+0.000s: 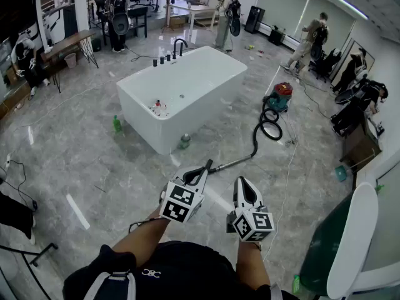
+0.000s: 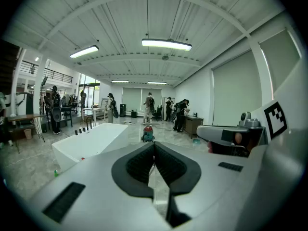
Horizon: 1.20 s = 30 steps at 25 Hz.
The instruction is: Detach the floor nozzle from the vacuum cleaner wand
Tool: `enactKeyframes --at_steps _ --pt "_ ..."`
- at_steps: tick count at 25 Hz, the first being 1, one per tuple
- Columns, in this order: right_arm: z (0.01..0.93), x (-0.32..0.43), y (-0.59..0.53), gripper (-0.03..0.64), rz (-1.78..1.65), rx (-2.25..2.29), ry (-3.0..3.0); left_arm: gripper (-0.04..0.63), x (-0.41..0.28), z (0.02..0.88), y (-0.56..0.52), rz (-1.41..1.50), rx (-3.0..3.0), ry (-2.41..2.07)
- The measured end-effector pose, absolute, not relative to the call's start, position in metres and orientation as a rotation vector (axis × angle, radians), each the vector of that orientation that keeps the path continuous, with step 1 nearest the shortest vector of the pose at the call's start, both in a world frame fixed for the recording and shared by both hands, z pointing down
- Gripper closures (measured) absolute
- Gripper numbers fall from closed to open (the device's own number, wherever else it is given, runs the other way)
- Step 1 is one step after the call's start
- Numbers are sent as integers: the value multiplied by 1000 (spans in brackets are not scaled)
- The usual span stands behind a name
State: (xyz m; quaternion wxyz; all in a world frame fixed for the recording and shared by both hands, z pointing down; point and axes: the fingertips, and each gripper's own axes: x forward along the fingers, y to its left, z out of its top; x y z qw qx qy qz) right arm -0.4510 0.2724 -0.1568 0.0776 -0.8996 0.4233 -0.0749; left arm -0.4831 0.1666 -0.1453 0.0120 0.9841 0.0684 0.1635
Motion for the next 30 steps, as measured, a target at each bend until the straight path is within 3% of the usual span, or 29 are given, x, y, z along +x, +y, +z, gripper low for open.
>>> enactKeyframes --at_steps 15,22,30 --pt "-151 -415 281 601 -213 -2597 1124 586 -452 -131 157 570 3070 224" --pt "-129 -365 322 601 -245 -2606 1133 586 -392 -121 197 626 3073 241" --pt "-146 -258 391 601 -198 -2561 1145 586 -288 -143 266 563 3103 196"
